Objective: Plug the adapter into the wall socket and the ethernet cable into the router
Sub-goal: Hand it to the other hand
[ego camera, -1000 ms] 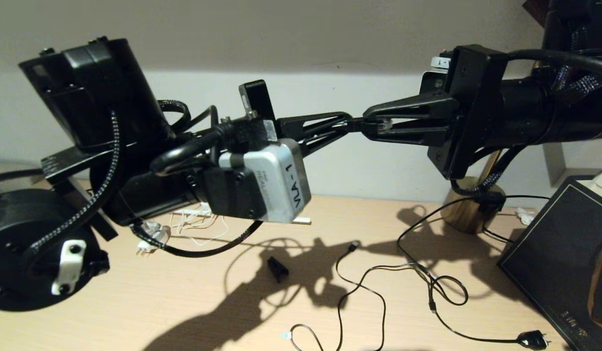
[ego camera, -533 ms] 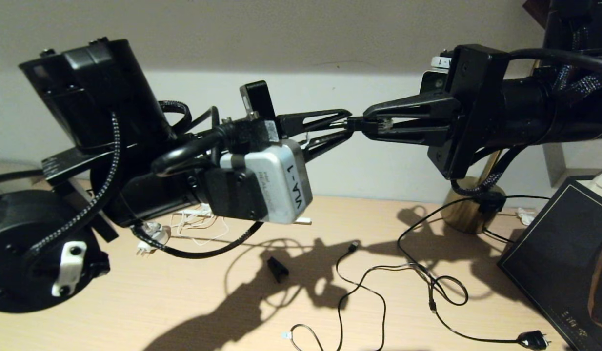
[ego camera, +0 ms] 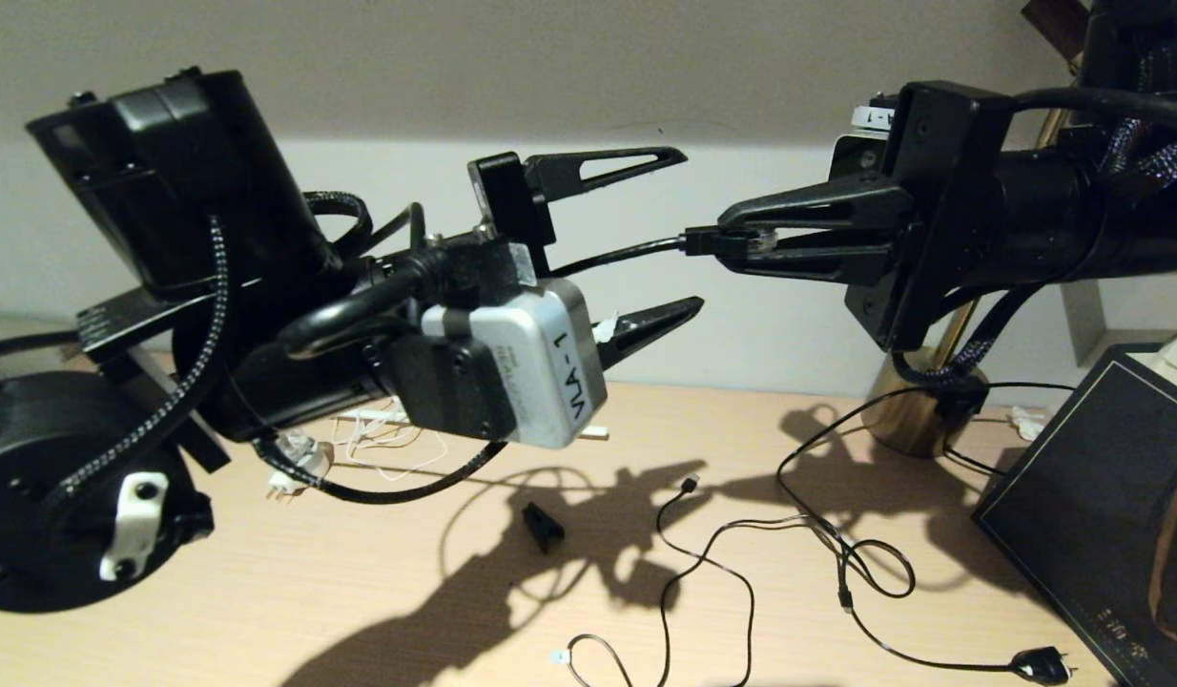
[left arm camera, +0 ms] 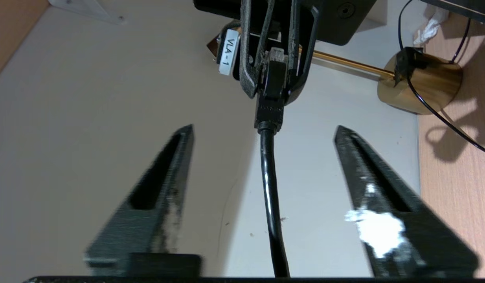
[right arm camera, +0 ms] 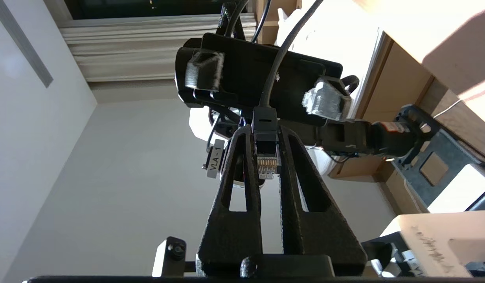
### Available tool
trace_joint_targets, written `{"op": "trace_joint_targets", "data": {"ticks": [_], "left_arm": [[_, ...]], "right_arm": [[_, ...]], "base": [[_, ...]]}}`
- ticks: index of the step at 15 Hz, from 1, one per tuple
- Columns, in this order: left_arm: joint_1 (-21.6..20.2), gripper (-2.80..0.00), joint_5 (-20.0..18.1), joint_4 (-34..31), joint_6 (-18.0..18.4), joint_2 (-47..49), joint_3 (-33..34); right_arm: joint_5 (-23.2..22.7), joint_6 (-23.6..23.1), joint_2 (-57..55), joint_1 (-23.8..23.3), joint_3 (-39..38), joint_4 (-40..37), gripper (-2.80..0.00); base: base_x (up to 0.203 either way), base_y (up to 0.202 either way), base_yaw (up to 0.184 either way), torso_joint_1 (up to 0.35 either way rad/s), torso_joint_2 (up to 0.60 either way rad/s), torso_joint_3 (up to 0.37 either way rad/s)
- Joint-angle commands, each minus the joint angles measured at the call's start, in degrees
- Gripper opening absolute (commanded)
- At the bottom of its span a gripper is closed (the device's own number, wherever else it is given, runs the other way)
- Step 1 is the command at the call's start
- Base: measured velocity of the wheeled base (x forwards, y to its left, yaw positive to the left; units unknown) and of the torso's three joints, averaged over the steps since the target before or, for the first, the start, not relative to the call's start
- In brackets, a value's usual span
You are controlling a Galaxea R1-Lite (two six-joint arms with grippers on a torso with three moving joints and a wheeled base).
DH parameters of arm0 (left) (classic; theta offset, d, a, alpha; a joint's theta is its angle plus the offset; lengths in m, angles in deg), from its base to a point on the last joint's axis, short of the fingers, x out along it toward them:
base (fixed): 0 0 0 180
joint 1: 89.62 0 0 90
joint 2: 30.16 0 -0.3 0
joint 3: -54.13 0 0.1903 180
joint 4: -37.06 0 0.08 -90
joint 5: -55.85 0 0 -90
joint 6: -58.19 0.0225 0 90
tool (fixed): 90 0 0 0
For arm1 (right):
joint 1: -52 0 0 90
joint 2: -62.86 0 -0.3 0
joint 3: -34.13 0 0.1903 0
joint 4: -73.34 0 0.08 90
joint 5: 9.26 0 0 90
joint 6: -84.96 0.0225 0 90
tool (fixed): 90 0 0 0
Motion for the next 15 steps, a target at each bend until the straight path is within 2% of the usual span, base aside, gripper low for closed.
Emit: {"op": "trace_joint_targets", "data": {"ticks": [1, 11, 12, 15], "left_arm": [[0.4, 0.0, -0.6, 0.3, 0.5, -0.3, -0.1], [1.4, 0.0, -0.6, 0.3, 0.3, -0.5, 0.0], [1.3, -2.8, -0.6, 0.3, 0.3, -0.4, 0.0], [1.4, -2.8, -0.6, 0.3, 0.2, -0.4, -0.3]], "right_arm": [[-0.4, 0.9, 0.2, -0.1, 0.0, 0.2, -2.8], [-0.2, 1.0, -0.1, -0.2, -0.1, 0.2, -2.8], [-0.3, 0.9, -0.1, -0.2, -0.1, 0.2, -2.8], [-0.3, 0.9, -0.2, -0.2, -0.3, 0.3, -2.8]], "base": [[0.0, 0.0, 0.0, 0.0, 0.0, 0.0], [0.0, 0.0, 0.0, 0.0, 0.0, 0.0], [0.0, 0.0, 0.0, 0.0, 0.0, 0.0], [0.0, 0.0, 0.0, 0.0, 0.0, 0.0]]}}
